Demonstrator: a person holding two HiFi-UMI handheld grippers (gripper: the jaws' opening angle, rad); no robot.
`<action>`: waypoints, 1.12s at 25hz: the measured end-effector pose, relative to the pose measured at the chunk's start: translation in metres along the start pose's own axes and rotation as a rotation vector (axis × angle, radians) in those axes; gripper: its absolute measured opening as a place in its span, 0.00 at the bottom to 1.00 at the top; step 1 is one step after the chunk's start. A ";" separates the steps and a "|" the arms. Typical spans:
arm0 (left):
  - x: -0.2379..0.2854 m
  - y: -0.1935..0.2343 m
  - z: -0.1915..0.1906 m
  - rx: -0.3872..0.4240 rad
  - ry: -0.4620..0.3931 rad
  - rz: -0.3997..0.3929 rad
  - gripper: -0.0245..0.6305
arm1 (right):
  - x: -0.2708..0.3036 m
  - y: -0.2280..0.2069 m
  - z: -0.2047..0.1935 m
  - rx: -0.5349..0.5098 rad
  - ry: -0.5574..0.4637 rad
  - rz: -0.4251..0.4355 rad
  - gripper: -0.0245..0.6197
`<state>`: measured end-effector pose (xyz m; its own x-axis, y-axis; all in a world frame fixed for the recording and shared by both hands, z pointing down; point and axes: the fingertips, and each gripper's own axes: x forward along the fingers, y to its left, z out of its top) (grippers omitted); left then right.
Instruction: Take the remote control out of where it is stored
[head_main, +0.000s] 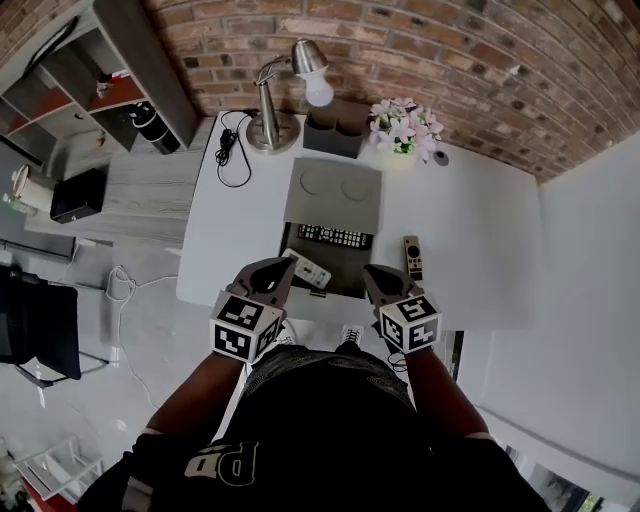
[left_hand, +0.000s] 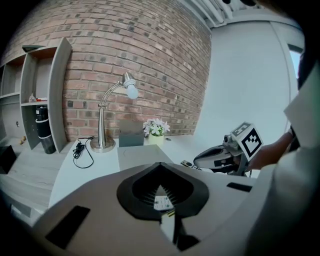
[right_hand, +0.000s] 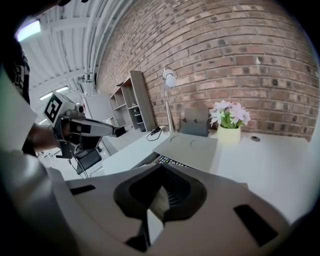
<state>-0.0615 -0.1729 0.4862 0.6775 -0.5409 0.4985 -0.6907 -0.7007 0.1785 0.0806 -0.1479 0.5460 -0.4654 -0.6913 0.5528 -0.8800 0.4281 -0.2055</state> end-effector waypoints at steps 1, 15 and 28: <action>-0.001 0.003 -0.002 0.001 0.008 0.011 0.04 | 0.004 0.004 -0.001 0.009 0.010 0.012 0.05; -0.017 0.025 -0.031 -0.024 0.064 0.025 0.05 | 0.069 0.051 -0.024 -0.221 0.225 0.124 0.05; -0.043 0.056 -0.046 -0.071 0.052 0.101 0.05 | 0.133 0.075 -0.059 -0.444 0.464 0.189 0.29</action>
<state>-0.1407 -0.1671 0.5137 0.5905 -0.5813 0.5598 -0.7726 -0.6077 0.1839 -0.0413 -0.1733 0.6521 -0.4315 -0.3015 0.8502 -0.6185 0.7850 -0.0355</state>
